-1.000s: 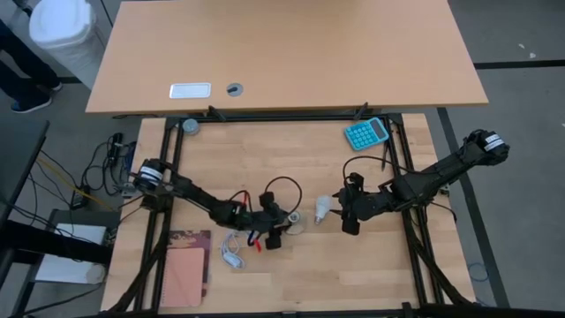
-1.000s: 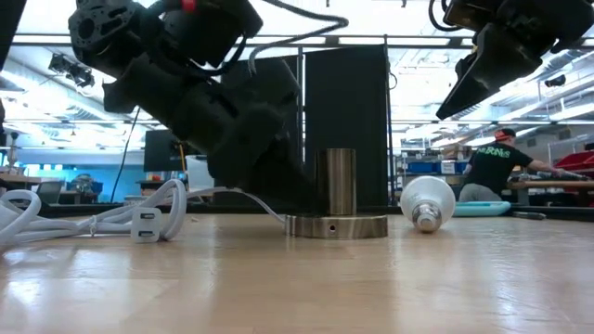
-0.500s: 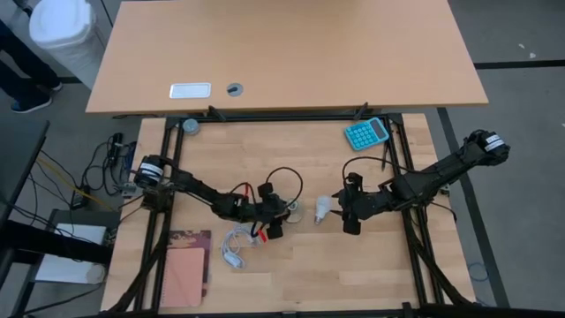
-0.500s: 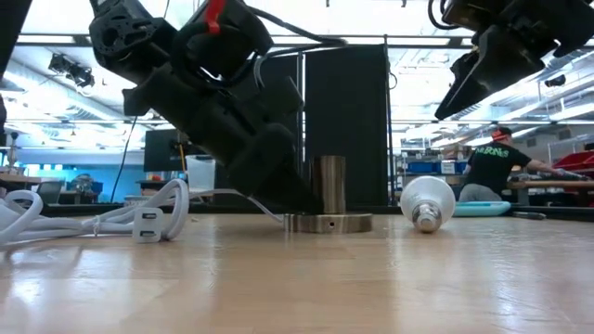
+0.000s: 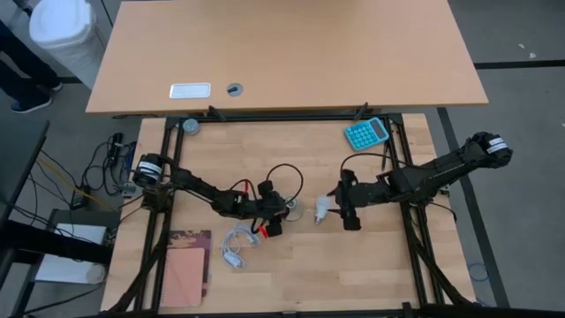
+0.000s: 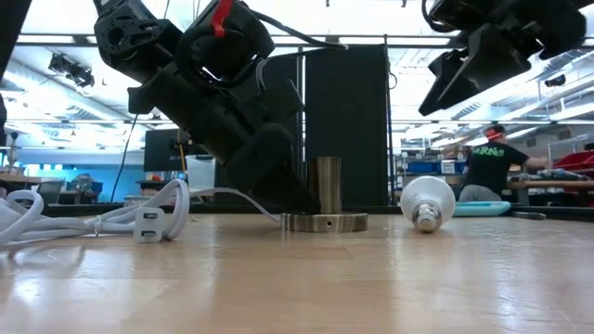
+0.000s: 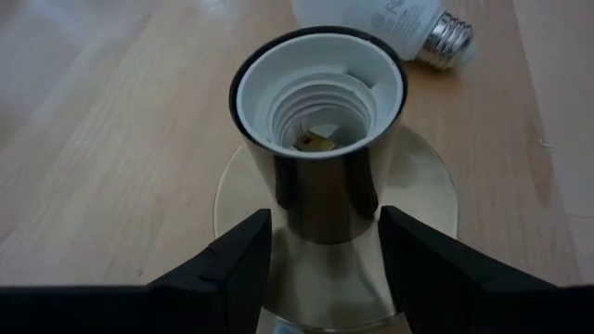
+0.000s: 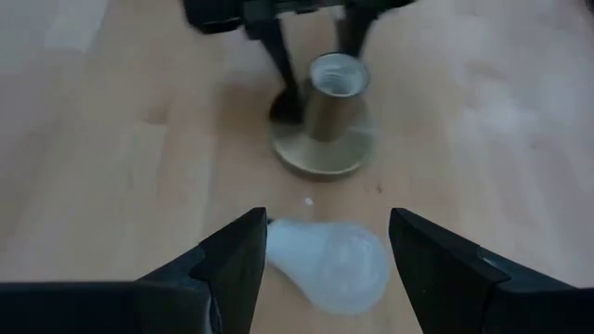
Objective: Screw lightbulb
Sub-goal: Insert the lightbulb into the lamp socket
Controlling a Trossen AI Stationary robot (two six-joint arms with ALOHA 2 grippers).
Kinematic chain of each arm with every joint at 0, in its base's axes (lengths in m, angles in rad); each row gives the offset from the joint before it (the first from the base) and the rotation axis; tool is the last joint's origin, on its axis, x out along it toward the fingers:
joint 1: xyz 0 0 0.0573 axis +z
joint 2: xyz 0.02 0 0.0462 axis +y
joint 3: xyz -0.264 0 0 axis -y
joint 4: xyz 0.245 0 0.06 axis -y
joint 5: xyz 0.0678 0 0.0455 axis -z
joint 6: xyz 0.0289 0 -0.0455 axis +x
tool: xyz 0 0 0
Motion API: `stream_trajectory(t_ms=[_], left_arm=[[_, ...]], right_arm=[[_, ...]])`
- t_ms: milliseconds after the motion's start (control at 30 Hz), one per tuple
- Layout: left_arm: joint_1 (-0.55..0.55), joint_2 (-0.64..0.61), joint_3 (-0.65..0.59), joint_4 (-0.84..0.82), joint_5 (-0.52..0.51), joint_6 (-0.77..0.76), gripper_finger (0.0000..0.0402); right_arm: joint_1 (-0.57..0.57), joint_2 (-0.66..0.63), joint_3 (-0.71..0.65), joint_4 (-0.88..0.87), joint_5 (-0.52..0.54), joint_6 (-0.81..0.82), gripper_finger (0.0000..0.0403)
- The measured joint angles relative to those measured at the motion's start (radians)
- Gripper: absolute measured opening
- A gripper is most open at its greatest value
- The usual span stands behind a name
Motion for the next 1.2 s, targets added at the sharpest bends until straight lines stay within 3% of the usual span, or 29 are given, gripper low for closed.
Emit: stream_trajectory(t_ms=[167,433,900,1200], left_arm=[[-0.001,0.0,0.0,-0.01,0.004,-0.001,0.0208],[-0.001,-0.001,0.0,-0.023,0.027,-0.007,0.0208],[-0.001,-0.005,-0.002,-0.018,0.072,0.02,0.0211],[-0.004,-0.048,-0.005,-0.064,0.105,0.026,0.0224]], right_arm=[[-0.016,0.0,0.0,-0.002,-0.127,-0.095,0.0258],[-0.052,0.065,0.0,-0.043,-0.116,-0.213,0.0318],[-0.123,0.263,0.142,-0.173,-0.164,-0.46,0.0329],[-0.158,0.353,0.164,-0.172,-0.154,-0.548,0.0336]])
